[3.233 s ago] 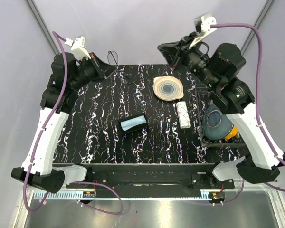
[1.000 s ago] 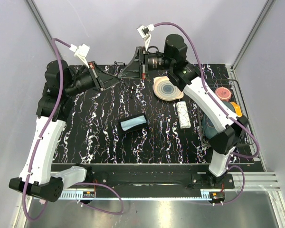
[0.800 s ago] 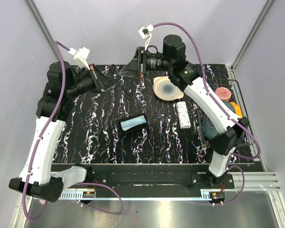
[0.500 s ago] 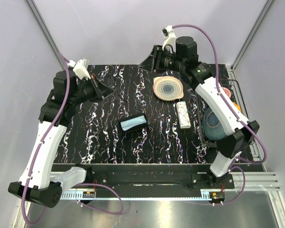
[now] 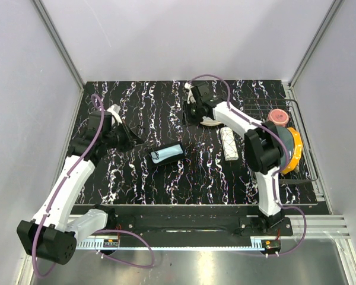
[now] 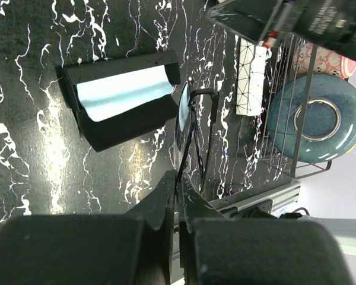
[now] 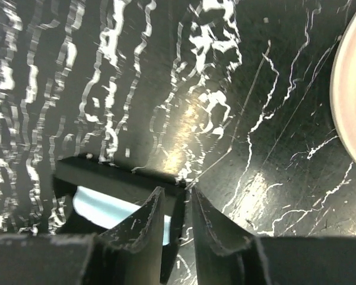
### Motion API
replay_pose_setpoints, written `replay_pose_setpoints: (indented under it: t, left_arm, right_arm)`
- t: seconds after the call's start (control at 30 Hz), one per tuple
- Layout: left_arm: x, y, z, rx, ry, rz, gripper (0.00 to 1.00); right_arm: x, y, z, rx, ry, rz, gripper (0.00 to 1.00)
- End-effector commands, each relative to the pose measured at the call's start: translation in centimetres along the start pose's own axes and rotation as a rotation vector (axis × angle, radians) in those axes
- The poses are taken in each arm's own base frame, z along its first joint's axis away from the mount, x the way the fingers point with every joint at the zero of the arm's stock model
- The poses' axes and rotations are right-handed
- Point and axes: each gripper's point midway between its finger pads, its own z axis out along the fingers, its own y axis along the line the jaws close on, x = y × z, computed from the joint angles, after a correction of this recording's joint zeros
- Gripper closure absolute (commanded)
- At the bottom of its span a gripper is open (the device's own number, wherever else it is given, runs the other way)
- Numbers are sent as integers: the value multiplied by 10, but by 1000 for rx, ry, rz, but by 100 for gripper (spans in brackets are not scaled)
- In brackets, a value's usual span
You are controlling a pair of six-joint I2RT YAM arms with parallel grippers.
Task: Organize the sunglasses
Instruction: Rotate the opened sunglasses case at the center of the board.
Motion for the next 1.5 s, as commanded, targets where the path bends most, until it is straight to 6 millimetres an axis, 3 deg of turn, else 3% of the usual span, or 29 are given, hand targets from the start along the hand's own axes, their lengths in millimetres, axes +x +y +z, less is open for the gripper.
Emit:
replay_pose_setpoints:
  t: [0.0, 0.27, 0.63, 0.9, 0.93, 1.0, 1.03, 1.23, 1.33, 1.47]
  left_arm:
    - [-10, -5, 2, 18, -62, -60, 100]
    - [2, 13, 16, -38, -41, -187, 100]
    - [9, 26, 21, -80, -24, -201, 100]
    - [17, 44, 28, -159, 1, -221, 100]
    - [17, 45, 28, -167, 2, -220, 100]
    - [19, 51, 30, -196, 13, -221, 100]
    - [20, 53, 30, -207, 18, -218, 100]
    - [21, 67, 30, -283, 18, -212, 100]
    - [21, 69, 31, -299, 24, -202, 100]
    - [24, 71, 35, -301, 53, -181, 100]
  right_arm:
    - [-8, 0, 21, -1, -9, -55, 71]
    - [33, -7, 61, -2, 65, -71, 73]
    - [69, 2, 71, -53, 116, -80, 77]
    - [102, 20, 49, -55, 165, -54, 80]
    - [118, 23, 49, -46, 194, -55, 80]
    - [125, 31, 40, -35, 202, -22, 81]
    - [140, 35, 39, -32, 230, -9, 81]
    - [181, 67, 20, -37, 295, 141, 82]
    - [185, 98, 13, -99, 291, 101, 82]
    - [177, 114, 10, -115, 274, 91, 82]
